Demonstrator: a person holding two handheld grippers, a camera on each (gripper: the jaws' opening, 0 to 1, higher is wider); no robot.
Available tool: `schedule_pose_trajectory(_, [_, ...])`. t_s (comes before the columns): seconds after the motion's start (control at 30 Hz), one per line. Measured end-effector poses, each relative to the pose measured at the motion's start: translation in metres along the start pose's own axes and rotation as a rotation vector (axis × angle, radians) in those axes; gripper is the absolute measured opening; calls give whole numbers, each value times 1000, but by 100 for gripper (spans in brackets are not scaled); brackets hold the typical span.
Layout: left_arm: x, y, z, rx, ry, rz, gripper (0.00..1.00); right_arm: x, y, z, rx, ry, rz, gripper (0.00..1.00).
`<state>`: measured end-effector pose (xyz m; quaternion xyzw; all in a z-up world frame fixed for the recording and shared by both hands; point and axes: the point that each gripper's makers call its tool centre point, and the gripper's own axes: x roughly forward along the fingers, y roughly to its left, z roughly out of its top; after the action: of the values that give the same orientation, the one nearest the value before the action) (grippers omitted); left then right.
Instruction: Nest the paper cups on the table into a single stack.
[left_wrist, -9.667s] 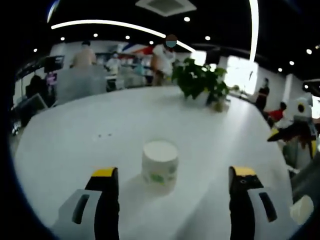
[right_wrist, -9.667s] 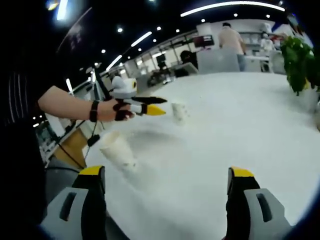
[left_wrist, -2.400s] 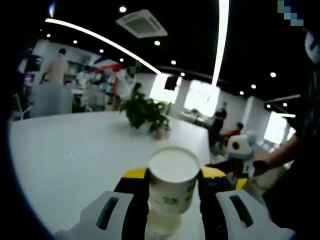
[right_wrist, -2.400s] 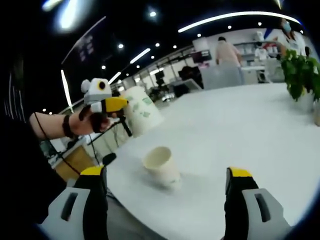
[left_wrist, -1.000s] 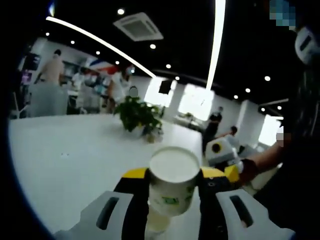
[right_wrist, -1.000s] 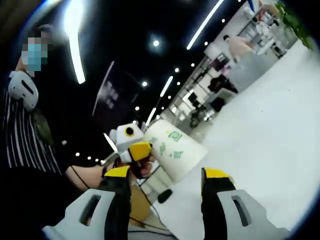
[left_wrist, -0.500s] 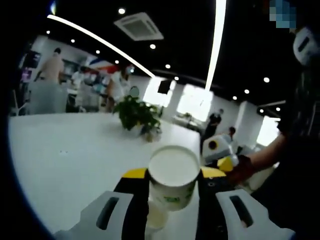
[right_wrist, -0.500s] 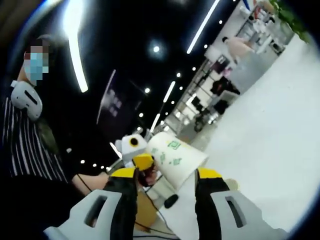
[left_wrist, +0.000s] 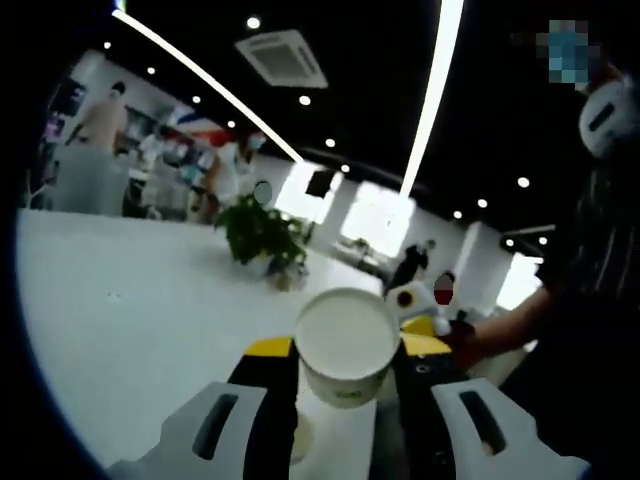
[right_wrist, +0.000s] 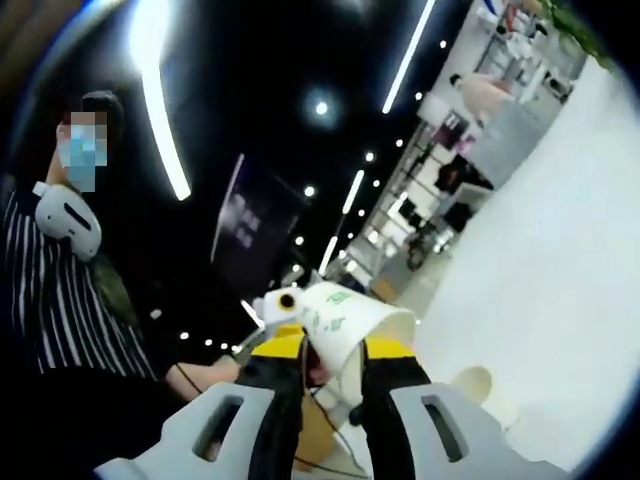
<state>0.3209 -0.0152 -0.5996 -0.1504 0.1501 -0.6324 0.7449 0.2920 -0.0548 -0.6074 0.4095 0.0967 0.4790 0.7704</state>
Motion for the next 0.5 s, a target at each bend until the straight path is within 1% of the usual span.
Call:
schedule_pose_trajectory(0.23, [-1,-3,0,-7,0,-11,37,0,3,2,20,-7,18,10])
schedule_pose_trajectory(0.4, [-3,-4,-1,-22,-5,-20,37,0,3,3,23,-9,25,5])
schedule_pose_trajectory(0.5, [-3,-5,-2,-14,-2,-25,37,0,5,6,34,-12,36,4])
